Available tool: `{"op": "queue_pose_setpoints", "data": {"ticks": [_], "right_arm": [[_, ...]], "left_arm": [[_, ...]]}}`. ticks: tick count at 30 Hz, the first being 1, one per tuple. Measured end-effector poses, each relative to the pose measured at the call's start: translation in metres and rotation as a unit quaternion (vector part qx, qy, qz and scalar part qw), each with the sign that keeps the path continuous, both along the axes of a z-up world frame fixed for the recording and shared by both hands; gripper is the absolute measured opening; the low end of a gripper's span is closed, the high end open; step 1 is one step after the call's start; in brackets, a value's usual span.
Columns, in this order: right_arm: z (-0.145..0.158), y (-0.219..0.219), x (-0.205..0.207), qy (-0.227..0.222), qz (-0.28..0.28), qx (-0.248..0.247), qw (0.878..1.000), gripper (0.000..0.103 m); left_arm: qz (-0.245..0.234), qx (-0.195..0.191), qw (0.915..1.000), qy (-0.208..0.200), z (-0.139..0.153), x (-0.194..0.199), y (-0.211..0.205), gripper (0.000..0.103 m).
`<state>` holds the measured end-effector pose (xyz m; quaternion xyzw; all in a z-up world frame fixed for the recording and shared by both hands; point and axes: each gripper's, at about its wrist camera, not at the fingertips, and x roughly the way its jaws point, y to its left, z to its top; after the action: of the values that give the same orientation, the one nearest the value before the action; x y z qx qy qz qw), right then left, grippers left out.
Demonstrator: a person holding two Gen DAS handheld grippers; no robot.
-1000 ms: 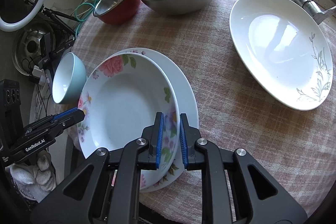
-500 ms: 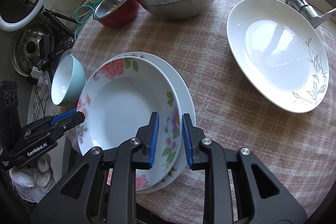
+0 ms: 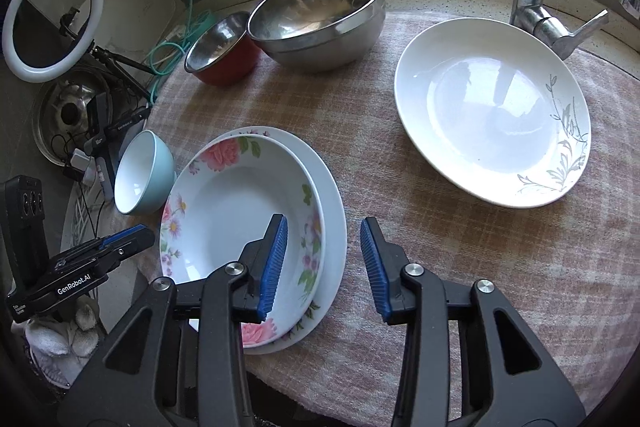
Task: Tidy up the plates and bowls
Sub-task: 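Open the right gripper to release the rose-pattern plate, then move the right gripper to the white leaf-pattern plate rim and close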
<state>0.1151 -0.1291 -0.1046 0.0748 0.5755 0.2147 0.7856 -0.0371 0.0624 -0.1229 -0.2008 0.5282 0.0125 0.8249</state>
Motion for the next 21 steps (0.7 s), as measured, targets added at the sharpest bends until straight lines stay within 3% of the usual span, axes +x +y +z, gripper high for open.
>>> {"op": "queue_pose_setpoints", "data": {"ticks": [5, 8, 15, 21], "right_arm": [[0.012, -0.027, -0.002, -0.021, -0.034, 0.012, 0.999, 0.041], [0.017, -0.048, -0.001, -0.035, -0.065, 0.014, 0.997, 0.053], [0.014, -0.106, 0.008, -0.028, -0.137, 0.037, 0.989, 0.053], [0.008, -0.143, 0.021, -0.028, -0.166, 0.035, 0.985, 0.053]], "left_arm": [[0.001, -0.005, 0.9998, -0.019, 0.015, 0.002, 0.000, 0.021], [-0.010, -0.024, 0.9993, -0.026, 0.019, 0.011, -0.007, 0.021], [-0.065, -0.044, 0.9958, -0.046, 0.029, 0.045, -0.054, 0.021], [-0.097, -0.061, 0.9924, -0.045, 0.023, 0.082, -0.091, 0.021]]}}
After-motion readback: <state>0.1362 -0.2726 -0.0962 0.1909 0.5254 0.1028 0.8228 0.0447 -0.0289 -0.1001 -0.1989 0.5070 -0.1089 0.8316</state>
